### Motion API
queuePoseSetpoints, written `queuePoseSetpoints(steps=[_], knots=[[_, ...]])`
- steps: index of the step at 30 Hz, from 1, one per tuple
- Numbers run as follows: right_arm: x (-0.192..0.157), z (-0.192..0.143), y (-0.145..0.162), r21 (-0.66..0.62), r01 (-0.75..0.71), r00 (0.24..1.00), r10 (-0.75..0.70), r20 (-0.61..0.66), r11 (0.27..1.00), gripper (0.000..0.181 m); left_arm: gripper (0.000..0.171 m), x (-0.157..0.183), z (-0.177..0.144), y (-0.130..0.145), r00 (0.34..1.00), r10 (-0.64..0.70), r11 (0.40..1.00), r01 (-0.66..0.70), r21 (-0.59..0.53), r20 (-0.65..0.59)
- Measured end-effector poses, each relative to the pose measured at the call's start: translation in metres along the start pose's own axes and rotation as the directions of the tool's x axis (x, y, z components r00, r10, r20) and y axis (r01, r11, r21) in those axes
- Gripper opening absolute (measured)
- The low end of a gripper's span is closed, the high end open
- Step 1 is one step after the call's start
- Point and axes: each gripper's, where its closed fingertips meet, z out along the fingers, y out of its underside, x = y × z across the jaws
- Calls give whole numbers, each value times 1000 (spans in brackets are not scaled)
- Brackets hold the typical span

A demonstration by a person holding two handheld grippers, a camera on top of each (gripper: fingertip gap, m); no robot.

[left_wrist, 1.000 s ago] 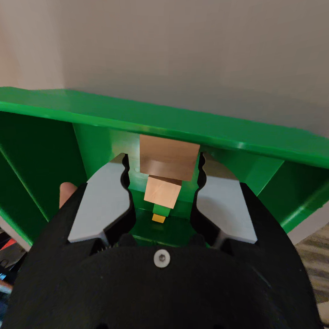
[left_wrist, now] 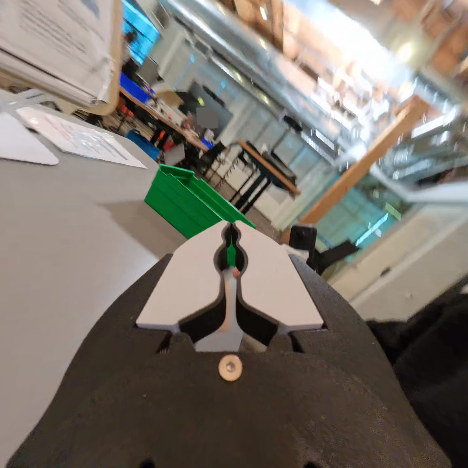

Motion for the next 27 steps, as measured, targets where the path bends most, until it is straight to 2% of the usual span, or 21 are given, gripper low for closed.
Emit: queuePoseSetpoints(steps=[1, 2, 3, 4, 5, 6, 7, 9, 11, 13, 18, 20, 24, 25, 27], knots=[[4, 1, 3, -12, -45, 999, 45, -6, 999, 59, 0, -9, 1, 3, 997, -68, 998, 68, 14, 23], [13, 3, 9, -32, -90, 995, 88, -53, 995, 58, 0, -21, 6, 17, 995, -74, 995, 79, -59, 73], [33, 1, 16, -66, -110, 979, 97, -177, 992, 55, 0, -42, 6, 30, 984, 6, 989, 21, -145, 180], [45, -4, 13, -61, -85, 971, 69, -231, 994, 52, 0, -52, 4, 32, 972, 60, 988, -24, -156, 229], [54, -10, 6, -49, -53, 965, 38, -260, 997, 50, 0, -52, 4, 31, 975, 58, 987, -24, -158, 216], [64, -15, 5, -79, -37, 956, 12, -292, 996, 55, 0, -50, 3, 31, 979, 55, 987, -23, -161, 195], [71, -19, 8, -145, -34, 952, -12, -306, 989, 61, 0, -48, 2, 30, 979, 74, 985, -42, -167, 191], [84, -28, 12, -225, -60, 946, -17, -325, 973, 61, 2, -47, 1, 32, 967, 166, 969, -124, -214, 194], [80, -29, 2, -176, -108, 964, 61, -257, 978, 52, 10, -48, 1, 37, 950, 234, 950, -179, -255, 205], [76, -28, -5, -152, -122, 971, 86, -223, 981, 52, 20, -47, 3, 48, 946, 260, 932, -195, -304, 192], [57, -47, -42, -93, 28, 977, -47, -208, 995, 57, 63, -47, 11, 110, 935, 324, 824, -205, -528, 144], [55, -64, -49, -81, 88, 967, -105, -234, 993, 57, 70, -40, 23, 132, 912, 395, 777, -268, -569, 110], [59, -97, -43, -30, 73, 952, -79, -297, 997, 55, 83, -37, 55, 173, 796, 603, 614, -420, -669, 53], [59, -102, -41, -17, 50, 953, -53, -298, 999, 54, 84, -38, 65, 181, 776, 629, 589, -432, -683, 52], [57, -109, -41, 14, 4, 959, 0, -283, 1000, 54, 86, -39, 84, 196, 767, 638, 579, -422, -698, 66]])
